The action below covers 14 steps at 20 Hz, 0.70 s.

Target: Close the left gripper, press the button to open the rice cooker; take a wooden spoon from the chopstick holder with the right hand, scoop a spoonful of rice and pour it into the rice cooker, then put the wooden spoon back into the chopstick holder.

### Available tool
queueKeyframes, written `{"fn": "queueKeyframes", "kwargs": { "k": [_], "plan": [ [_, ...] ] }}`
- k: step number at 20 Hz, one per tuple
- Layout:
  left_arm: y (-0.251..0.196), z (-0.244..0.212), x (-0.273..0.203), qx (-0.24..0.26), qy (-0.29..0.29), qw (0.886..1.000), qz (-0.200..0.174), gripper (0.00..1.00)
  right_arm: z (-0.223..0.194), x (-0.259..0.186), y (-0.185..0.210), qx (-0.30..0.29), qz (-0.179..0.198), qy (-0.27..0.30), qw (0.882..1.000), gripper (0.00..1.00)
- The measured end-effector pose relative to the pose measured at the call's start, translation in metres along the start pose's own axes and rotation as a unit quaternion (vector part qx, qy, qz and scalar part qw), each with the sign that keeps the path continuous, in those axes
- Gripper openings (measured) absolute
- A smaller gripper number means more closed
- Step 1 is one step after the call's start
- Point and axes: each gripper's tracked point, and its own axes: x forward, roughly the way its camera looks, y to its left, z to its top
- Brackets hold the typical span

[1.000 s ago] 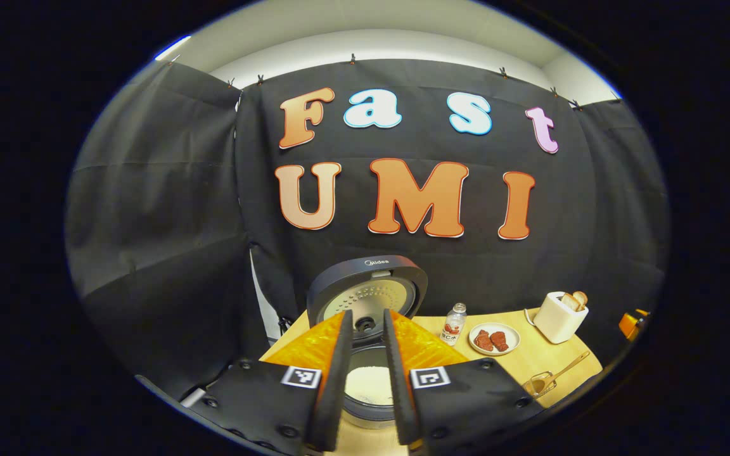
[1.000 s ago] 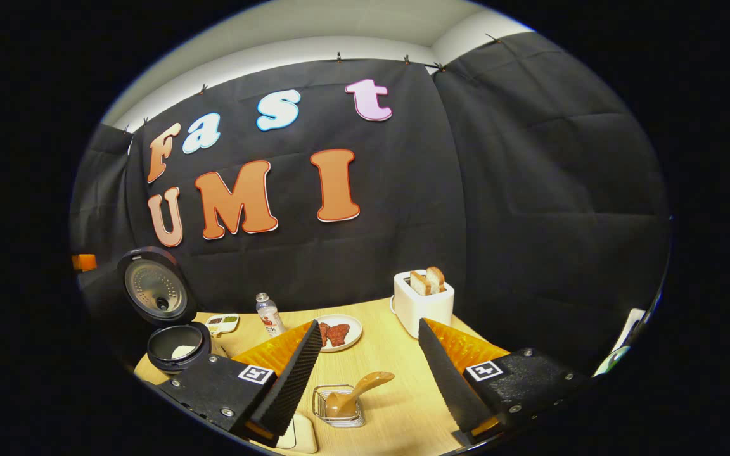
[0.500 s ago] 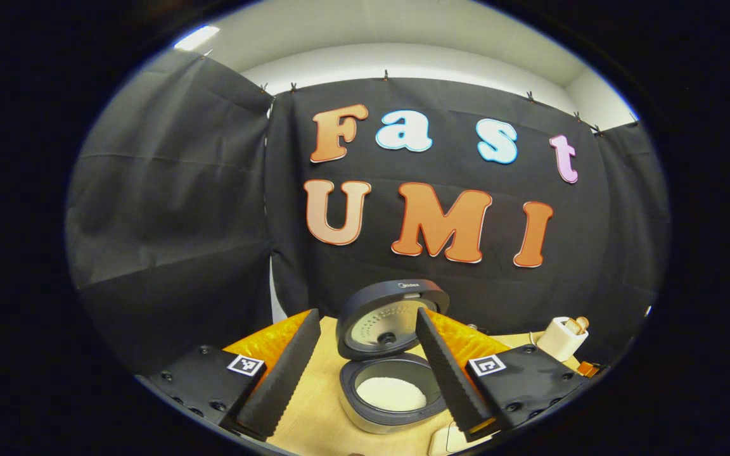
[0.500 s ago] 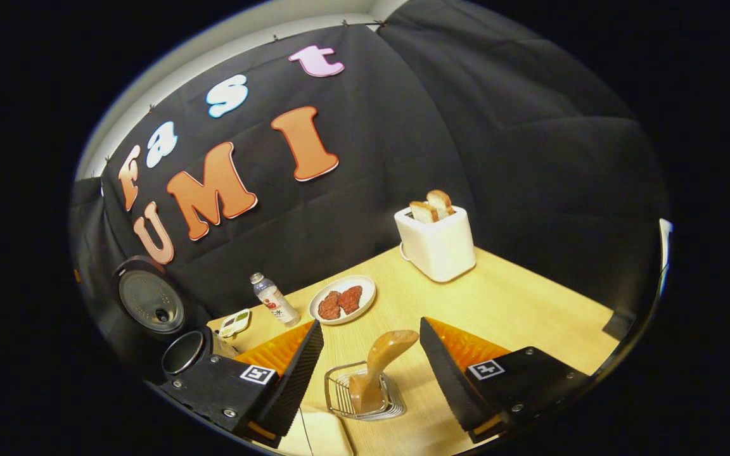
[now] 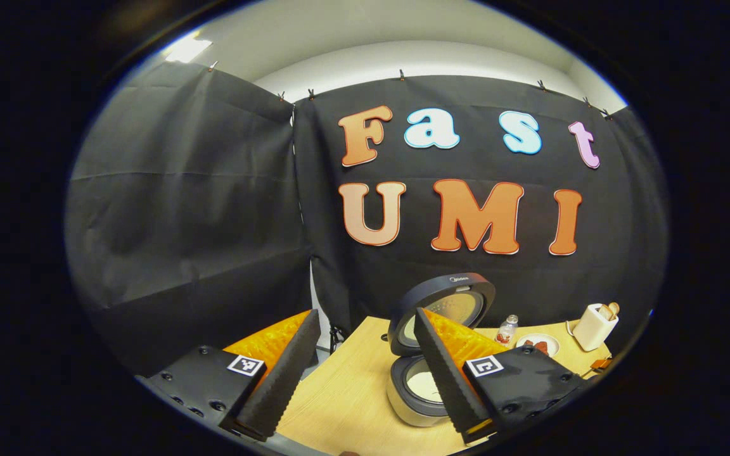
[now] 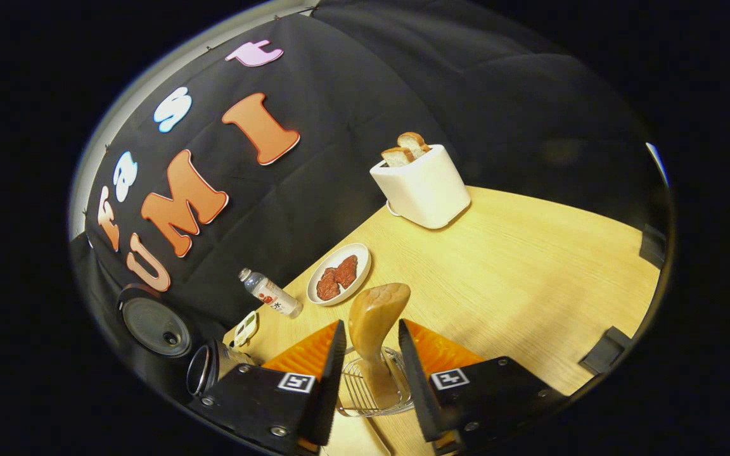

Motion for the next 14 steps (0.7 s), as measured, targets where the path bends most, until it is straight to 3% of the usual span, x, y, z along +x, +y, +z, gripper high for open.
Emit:
{"fn": "queueKeyframes", "kwargs": {
  "k": [4,8,14],
  "plan": [
    [0.008,-0.006,0.001,0.006,0.004,1.0,0.004,1.0,-0.002,0.007,0.0,0.001,-0.017,0.014,1.0,0.19],
    [0.013,-0.011,0.004,0.001,0.011,1.0,0.003,1.0,0.0,0.002,0.005,-0.035,-0.028,0.011,0.999,0.0],
    [0.018,-0.004,0.002,-0.01,0.001,1.0,-0.012,1.0,0.041,-0.036,0.035,-0.096,-0.035,-0.036,0.994,0.0]
  ]
}}
